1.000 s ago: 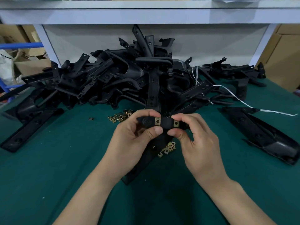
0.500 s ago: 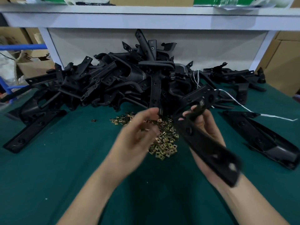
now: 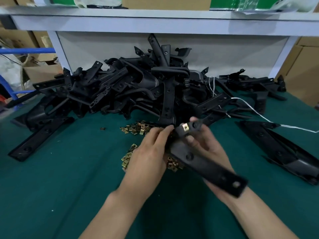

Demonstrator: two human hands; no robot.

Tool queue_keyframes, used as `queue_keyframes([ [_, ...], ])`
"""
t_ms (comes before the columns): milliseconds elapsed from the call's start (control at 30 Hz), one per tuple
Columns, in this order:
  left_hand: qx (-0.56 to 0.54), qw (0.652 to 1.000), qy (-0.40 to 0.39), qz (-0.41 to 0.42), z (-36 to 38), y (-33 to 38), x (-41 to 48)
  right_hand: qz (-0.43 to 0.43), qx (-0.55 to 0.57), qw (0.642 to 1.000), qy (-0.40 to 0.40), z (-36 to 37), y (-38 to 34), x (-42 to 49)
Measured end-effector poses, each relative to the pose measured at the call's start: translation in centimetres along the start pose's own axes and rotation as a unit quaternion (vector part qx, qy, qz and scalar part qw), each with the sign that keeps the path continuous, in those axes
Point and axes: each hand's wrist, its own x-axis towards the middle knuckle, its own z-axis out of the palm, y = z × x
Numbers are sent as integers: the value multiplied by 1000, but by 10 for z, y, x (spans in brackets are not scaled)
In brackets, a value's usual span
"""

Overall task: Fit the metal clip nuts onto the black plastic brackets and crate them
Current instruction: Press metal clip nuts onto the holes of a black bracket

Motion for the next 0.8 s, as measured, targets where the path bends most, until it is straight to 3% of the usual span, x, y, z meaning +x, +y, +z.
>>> queue_keyframes([
  [67,19,1000,-15,15,-6,-7,2,-74,-161,984,24,-6,-5,-5],
  [133,5,999,-11,32,-8,-11,2,-118,-314,941,46,-17,-2,-15],
  [200,-17,999,5,37,-7,-14,1,-145,-385,910,51,-15,-1,-16],
  [467,-76,997,22,9,3,-13,-1,-168,-469,866,55,-15,1,-17],
  [800,-81,995,35,51,1,-13,-1,-195,-468,860,56,-14,1,-18],
])
